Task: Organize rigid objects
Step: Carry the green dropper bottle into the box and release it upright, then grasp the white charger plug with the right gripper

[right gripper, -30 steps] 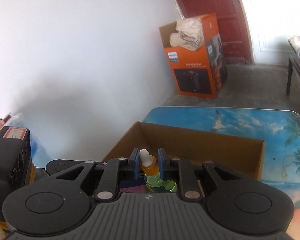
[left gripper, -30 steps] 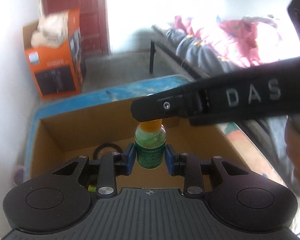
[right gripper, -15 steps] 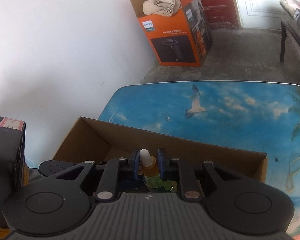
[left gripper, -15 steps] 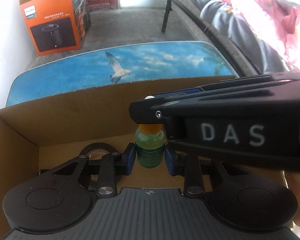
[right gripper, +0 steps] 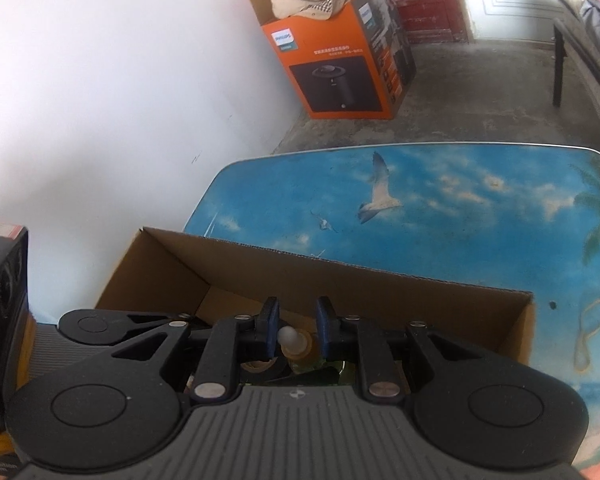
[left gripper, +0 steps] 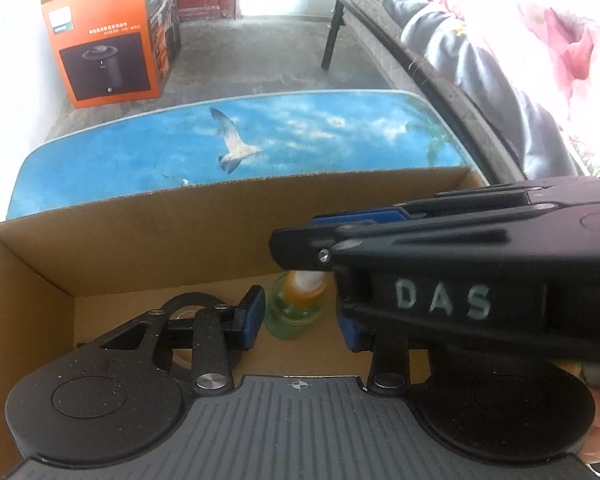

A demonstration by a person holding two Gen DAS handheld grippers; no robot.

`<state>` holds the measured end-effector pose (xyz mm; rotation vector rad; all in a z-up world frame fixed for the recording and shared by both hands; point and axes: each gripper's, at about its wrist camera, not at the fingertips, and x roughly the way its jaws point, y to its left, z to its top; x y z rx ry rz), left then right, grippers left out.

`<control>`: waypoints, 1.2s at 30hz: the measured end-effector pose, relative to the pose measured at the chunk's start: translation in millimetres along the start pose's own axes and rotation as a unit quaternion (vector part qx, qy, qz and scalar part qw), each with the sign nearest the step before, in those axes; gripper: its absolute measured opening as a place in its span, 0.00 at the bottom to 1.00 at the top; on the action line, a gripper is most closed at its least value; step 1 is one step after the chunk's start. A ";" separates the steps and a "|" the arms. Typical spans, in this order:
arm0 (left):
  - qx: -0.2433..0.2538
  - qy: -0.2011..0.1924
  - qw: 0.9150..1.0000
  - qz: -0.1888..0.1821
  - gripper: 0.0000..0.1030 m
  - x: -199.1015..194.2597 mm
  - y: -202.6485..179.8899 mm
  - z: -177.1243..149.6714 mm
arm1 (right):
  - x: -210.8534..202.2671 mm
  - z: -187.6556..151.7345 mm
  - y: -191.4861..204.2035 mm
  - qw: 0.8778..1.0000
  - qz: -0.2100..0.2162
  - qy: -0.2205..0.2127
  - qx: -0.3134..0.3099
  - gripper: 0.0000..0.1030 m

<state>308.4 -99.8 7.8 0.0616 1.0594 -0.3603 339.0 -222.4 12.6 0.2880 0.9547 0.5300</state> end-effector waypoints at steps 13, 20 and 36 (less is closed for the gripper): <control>0.043 -0.109 0.993 -0.025 0.54 -129.3 -8.2 -58.7 | -153.4 -63.1 38.8 0.988 0.060 -0.138 0.020 0.22; 0.019 -0.145 0.988 -0.053 0.59 -171.1 5.5 -144.3 | -195.8 -151.7 60.5 0.980 0.086 -0.176 0.042 0.37; 0.067 -0.111 0.990 0.048 0.49 -109.5 -18.0 -252.7 | -69.8 -203.3 79.0 0.988 0.082 -0.063 0.115 0.39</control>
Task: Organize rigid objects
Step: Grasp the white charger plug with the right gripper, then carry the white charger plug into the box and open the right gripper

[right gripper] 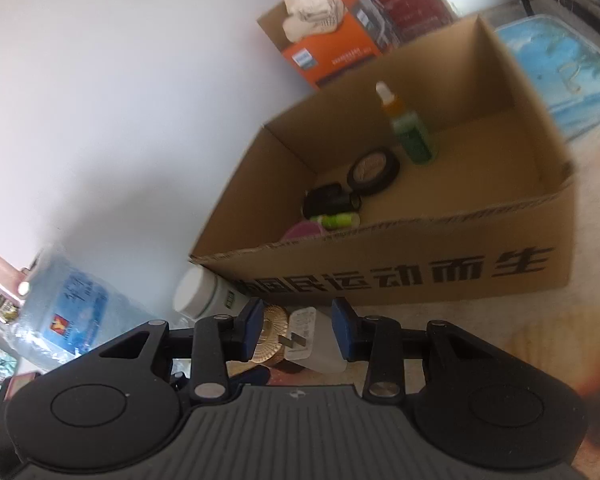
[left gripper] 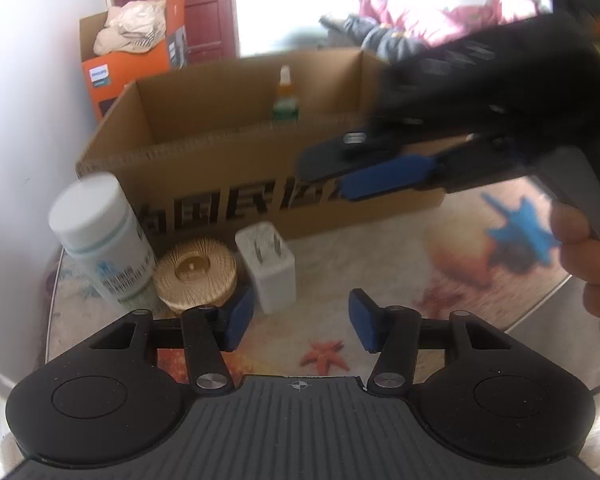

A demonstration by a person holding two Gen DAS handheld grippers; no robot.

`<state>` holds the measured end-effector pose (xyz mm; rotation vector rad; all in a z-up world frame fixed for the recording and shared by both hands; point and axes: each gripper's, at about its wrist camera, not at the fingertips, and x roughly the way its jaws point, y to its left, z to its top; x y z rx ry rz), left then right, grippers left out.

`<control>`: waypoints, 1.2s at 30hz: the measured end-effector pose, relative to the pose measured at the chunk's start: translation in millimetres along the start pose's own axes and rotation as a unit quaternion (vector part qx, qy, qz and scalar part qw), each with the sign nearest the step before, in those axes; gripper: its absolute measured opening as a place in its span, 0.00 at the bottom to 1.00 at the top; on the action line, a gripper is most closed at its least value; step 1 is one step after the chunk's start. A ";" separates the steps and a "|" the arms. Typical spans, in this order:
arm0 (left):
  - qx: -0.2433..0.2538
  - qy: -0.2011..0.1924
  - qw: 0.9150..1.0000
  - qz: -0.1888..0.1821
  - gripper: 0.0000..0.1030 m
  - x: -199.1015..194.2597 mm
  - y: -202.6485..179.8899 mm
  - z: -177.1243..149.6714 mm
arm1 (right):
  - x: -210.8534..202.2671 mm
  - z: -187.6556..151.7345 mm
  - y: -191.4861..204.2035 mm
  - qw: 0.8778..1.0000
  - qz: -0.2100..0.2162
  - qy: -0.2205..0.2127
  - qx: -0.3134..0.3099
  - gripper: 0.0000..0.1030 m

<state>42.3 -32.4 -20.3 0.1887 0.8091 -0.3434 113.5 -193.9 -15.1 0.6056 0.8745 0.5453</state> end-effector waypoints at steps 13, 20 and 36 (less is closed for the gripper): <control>-0.023 -0.001 0.999 0.041 0.33 32.7 6.7 -7.7 | 58.3 -0.6 -15.5 0.998 -0.021 0.043 0.043 0.28; -0.035 -0.011 0.999 0.021 0.30 34.7 16.3 -4.3 | 54.8 -5.6 -15.4 0.997 -0.028 0.034 0.058 0.28; 0.042 -0.010 0.997 -0.061 0.28 27.5 -15.2 -12.4 | -9.5 -40.1 -41.3 0.992 -0.056 0.002 0.110 0.28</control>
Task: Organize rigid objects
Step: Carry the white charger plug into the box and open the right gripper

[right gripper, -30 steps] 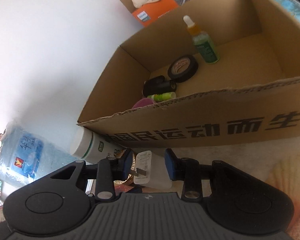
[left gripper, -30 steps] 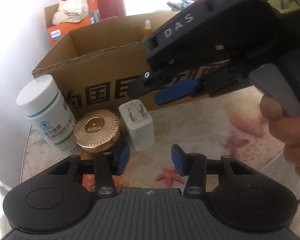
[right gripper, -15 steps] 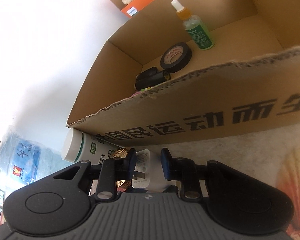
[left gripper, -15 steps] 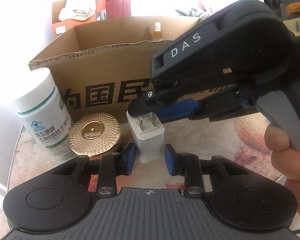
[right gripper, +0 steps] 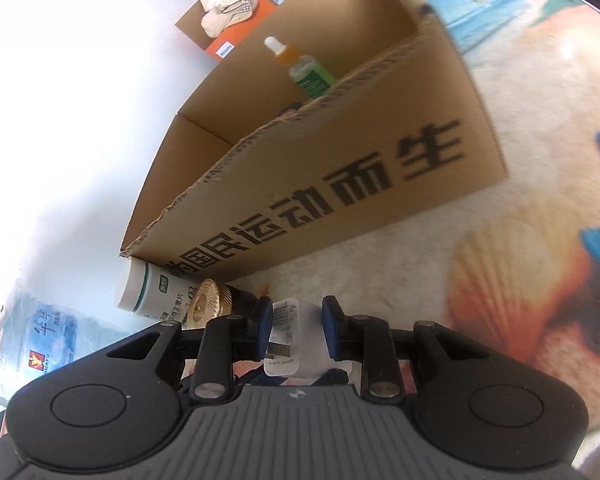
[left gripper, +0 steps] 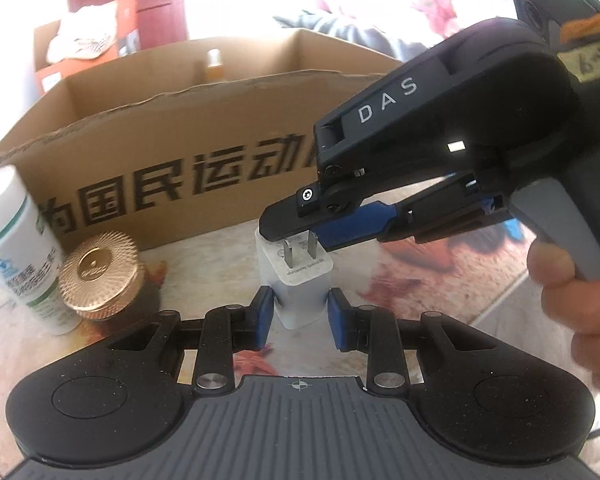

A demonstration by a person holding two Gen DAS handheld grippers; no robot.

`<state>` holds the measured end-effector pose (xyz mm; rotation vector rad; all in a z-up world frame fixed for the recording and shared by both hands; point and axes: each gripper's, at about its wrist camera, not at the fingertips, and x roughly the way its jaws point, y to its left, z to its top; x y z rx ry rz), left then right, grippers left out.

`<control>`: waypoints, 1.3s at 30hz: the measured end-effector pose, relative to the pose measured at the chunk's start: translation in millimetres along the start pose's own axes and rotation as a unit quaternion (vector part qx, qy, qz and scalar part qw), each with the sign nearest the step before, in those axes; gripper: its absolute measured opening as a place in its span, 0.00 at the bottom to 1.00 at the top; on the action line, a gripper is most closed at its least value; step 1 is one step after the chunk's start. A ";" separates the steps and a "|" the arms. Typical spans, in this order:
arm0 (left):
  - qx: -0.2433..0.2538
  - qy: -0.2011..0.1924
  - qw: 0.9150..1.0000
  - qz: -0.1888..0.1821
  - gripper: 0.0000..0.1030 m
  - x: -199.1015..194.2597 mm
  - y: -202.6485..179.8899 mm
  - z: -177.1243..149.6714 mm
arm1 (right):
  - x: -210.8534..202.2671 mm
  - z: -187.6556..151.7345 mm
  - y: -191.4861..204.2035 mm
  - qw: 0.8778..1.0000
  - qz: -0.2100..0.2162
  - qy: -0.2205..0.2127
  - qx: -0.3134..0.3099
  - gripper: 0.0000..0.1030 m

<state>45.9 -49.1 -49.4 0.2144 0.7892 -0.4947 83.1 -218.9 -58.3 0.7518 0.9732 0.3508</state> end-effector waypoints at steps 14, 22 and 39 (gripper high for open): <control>0.035 0.011 0.999 0.018 0.31 10.8 -22.8 9.9 | -3.4 -4.4 -3.1 1.000 0.002 0.001 0.010 0.31; 0.019 0.011 1.000 0.021 0.28 10.1 -23.0 16.5 | -6.4 -9.0 -7.7 1.000 0.011 -0.008 0.013 0.33; 0.009 -0.079 0.993 0.082 0.28 -71.7 -20.8 59.4 | -56.6 9.1 64.9 0.992 0.081 -0.067 -0.065 0.34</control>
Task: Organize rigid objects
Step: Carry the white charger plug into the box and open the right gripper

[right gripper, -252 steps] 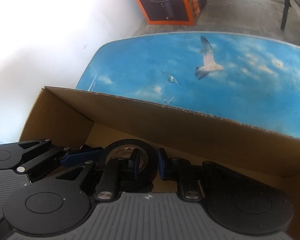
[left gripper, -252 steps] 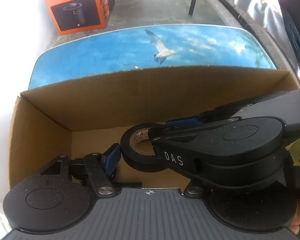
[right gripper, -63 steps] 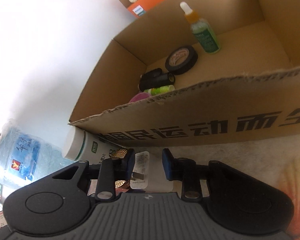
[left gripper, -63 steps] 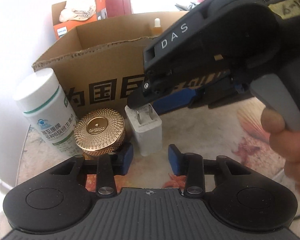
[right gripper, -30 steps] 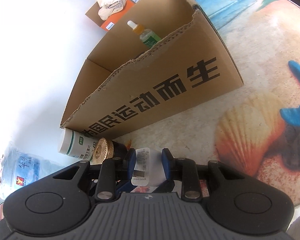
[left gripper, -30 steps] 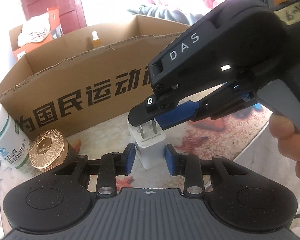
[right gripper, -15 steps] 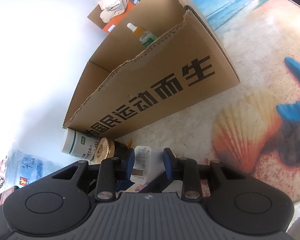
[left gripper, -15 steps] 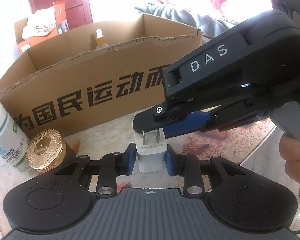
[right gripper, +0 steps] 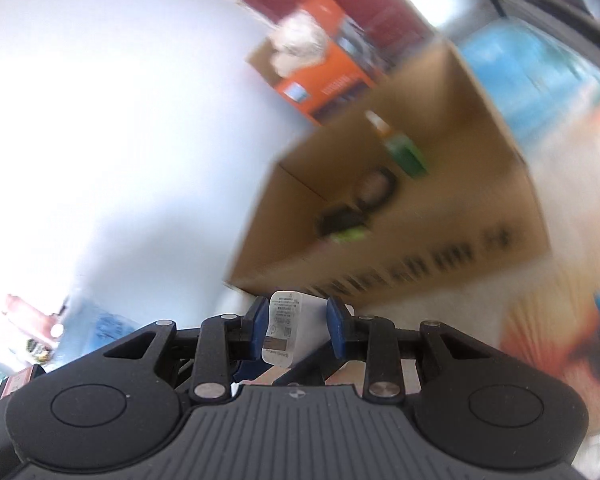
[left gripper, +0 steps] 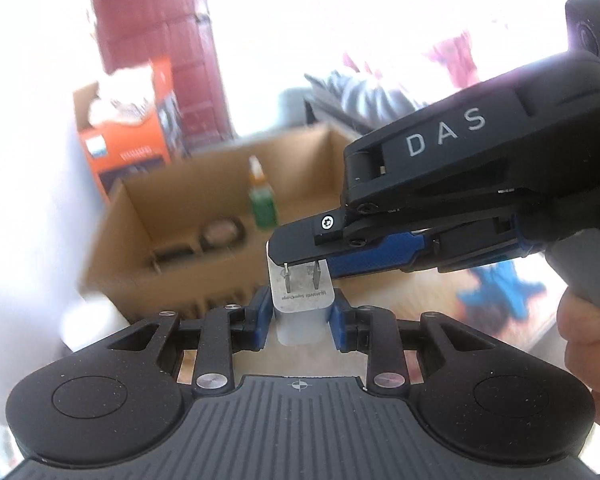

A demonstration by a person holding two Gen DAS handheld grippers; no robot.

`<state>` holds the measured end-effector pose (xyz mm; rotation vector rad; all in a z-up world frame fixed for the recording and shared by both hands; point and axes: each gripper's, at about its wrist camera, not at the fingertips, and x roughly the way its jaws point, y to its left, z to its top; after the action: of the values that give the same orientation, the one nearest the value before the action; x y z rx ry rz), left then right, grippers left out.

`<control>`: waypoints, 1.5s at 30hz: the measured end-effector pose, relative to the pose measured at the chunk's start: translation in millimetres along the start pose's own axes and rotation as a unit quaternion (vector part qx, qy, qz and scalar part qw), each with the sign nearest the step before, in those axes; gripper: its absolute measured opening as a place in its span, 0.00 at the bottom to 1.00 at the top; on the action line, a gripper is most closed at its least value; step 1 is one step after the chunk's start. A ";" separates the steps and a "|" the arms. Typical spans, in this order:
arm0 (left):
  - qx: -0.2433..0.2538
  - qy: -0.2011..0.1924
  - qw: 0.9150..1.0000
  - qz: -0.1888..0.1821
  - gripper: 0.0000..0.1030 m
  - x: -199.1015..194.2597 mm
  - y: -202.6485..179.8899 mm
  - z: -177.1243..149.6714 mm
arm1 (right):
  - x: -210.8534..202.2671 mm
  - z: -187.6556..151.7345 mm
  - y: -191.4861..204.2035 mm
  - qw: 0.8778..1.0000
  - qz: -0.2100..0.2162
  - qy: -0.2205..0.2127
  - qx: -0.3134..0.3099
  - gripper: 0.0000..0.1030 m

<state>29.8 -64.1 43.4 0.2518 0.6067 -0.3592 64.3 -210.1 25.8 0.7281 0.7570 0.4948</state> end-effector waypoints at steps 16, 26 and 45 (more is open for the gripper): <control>-0.137 0.099 0.984 -0.050 0.25 97.6 79.7 58.7 | 81.5 86.4 3.8 0.998 -0.004 0.053 -0.016 0.33; -0.183 0.182 0.964 -0.059 0.25 147.4 90.4 44.0 | 142.0 98.1 -48.0 0.989 -0.039 0.140 0.040 0.33; -0.185 0.187 0.964 -0.041 0.29 161.5 94.1 46.4 | 158.2 100.2 -52.9 0.987 -0.067 0.147 0.018 0.40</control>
<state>214.2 -35.0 -4.0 -0.0686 1.0434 -0.2728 248.4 -184.8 -31.8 0.6390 1.0870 0.4721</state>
